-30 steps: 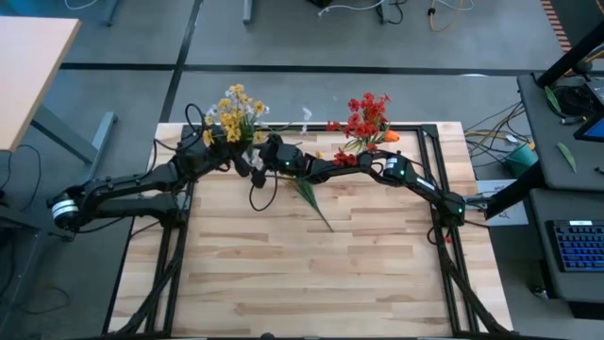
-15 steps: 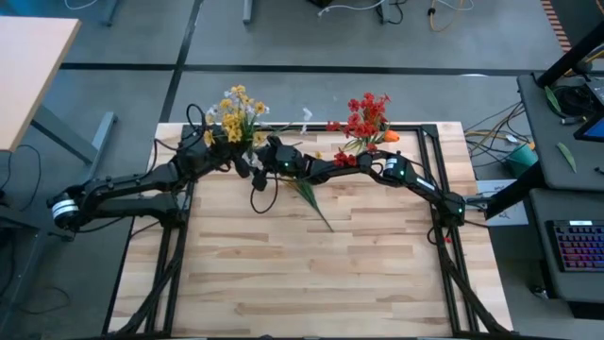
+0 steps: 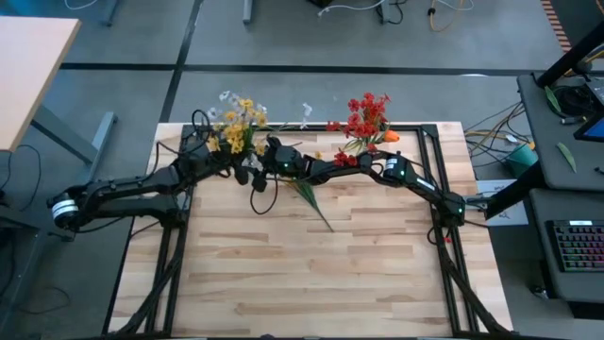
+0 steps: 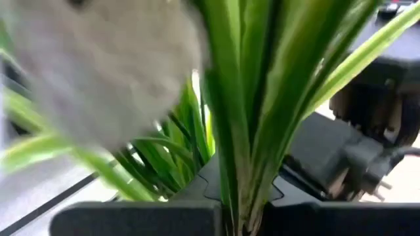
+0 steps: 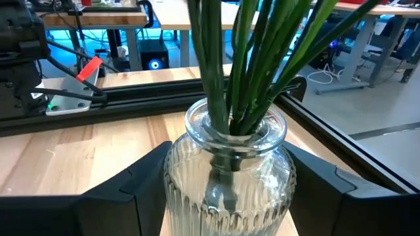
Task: Sort flowers into vase by color
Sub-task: Put the right yellow flowers into the left transparent flower vase
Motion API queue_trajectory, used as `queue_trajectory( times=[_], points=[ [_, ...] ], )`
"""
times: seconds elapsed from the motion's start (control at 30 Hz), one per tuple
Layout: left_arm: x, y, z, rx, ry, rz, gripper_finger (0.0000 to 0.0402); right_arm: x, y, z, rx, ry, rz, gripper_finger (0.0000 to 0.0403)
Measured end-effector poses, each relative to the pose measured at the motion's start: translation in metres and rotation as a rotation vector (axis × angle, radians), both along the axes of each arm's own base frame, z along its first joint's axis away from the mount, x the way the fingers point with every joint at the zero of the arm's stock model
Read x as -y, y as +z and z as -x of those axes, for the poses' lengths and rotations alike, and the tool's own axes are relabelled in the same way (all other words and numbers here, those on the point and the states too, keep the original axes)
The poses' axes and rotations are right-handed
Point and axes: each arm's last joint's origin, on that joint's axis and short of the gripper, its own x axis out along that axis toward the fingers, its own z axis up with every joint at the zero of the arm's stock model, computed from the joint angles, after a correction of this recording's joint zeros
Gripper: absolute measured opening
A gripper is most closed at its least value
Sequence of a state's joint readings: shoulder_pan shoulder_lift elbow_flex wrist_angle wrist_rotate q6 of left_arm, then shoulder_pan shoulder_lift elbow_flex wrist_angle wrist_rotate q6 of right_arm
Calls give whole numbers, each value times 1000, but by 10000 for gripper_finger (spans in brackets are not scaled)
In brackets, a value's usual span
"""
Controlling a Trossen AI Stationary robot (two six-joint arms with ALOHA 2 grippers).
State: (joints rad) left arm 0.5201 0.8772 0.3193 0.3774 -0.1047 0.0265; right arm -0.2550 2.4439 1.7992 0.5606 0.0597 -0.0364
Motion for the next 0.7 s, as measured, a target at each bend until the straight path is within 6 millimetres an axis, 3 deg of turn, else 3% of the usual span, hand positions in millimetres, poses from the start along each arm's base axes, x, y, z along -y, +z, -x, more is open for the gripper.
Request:
queue_trajectory(
  times=[0.23, 0.57, 0.7],
  points=[
    [1, -7, 2, -23, -3, 5, 13, 0, 0, 0, -1, -3, -5, 232],
    [4, -9, 6, -64, -21, 23, 130, 1, -1, 0, -2, -11, -11, 232],
    [7, -6, 11, -65, -20, 22, 159, 1, -1, 0, -3, -11, -9, 232]
  ],
)
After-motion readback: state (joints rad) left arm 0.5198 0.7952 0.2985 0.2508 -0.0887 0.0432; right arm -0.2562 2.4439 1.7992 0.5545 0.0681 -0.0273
